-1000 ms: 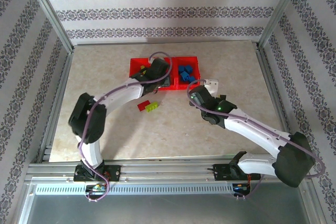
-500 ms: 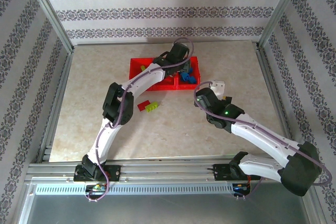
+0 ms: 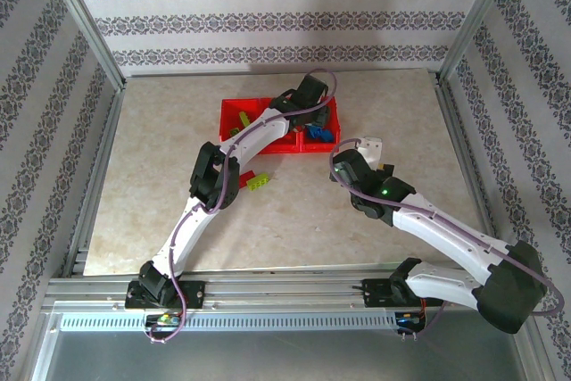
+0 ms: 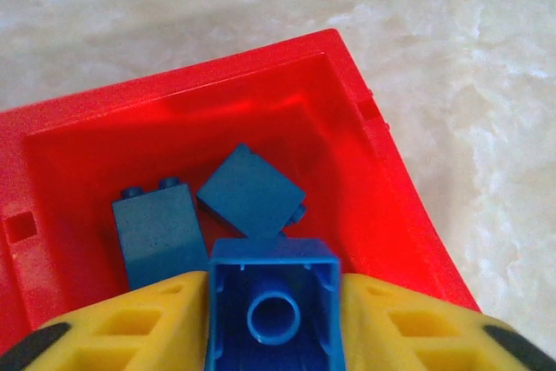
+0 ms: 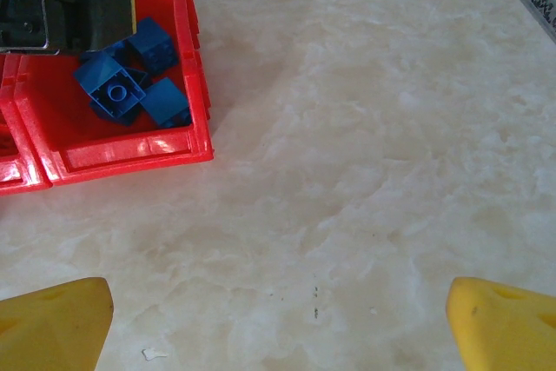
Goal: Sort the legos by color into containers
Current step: Place the lego in the container.
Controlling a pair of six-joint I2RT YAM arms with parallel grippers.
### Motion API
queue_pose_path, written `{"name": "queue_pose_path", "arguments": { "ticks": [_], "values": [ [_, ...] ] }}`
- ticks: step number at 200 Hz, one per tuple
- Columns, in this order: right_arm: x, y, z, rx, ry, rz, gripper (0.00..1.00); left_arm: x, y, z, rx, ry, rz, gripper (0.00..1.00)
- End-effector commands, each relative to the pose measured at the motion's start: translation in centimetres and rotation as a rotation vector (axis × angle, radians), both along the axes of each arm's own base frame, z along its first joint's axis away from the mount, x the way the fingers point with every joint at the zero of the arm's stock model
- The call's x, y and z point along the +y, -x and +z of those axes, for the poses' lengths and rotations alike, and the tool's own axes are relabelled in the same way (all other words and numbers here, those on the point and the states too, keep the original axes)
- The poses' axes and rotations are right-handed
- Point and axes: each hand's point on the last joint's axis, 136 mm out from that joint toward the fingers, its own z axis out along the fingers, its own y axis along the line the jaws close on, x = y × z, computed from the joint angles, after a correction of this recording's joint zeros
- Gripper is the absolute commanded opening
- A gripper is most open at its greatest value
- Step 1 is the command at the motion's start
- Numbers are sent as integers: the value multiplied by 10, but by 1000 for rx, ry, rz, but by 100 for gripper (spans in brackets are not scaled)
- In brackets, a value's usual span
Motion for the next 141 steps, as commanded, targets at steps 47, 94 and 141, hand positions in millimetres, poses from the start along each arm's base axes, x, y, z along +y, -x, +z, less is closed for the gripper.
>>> {"name": "queue_pose_path", "arguments": {
  "ticks": [47, 94, 141],
  "values": [
    [-6, 2, -2, 10, 19, -9, 98, -6, 8, 29, -20, 12, -34, 57],
    [-5, 1, -4, 16, 22, -9, 98, -6, 22, 61, -51, 15, -47, 59],
    [-2, -2, -4, 21, 20, -5, 98, 5, 39, 94, -111, 40, -29, 66]
  ]
}}
